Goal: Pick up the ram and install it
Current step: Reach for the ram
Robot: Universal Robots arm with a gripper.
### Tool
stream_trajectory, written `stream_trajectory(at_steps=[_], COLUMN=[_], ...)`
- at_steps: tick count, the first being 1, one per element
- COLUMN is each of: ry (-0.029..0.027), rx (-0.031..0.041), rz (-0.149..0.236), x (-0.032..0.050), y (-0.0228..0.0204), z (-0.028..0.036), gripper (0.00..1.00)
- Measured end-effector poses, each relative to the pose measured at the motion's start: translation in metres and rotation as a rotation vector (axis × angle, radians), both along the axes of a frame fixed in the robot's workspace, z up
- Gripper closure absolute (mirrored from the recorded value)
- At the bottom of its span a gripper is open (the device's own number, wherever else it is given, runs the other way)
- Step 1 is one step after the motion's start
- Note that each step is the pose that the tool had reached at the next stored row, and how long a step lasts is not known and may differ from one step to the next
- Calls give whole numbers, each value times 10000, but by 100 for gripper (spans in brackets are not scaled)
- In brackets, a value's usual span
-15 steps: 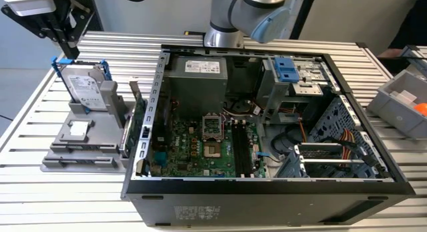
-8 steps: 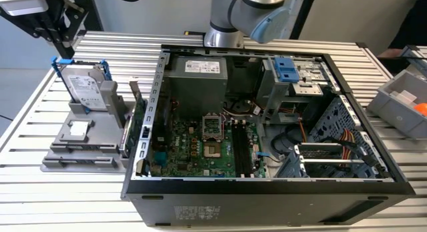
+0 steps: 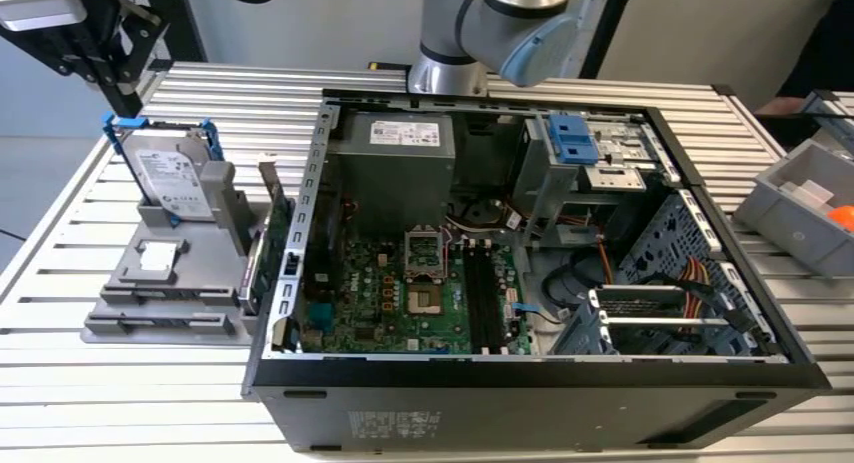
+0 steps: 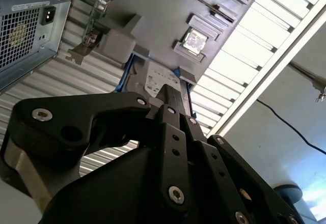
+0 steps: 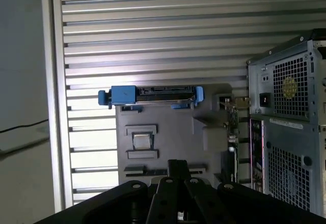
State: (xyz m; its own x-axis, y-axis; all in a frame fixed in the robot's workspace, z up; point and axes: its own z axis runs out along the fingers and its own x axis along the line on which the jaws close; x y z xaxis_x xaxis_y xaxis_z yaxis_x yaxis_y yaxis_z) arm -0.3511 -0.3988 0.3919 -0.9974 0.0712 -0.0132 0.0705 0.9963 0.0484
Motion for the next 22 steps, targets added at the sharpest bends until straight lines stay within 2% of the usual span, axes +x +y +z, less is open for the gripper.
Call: stream_trajectory(at_steps=[4, 14, 22], ry=[3, 11, 11], rx=[-1, -1, -1], rz=[21, 168, 521], x=[0, 0, -26], y=[-22, -149, -202], z=[0, -2, -7], gripper=[100, 100, 100])
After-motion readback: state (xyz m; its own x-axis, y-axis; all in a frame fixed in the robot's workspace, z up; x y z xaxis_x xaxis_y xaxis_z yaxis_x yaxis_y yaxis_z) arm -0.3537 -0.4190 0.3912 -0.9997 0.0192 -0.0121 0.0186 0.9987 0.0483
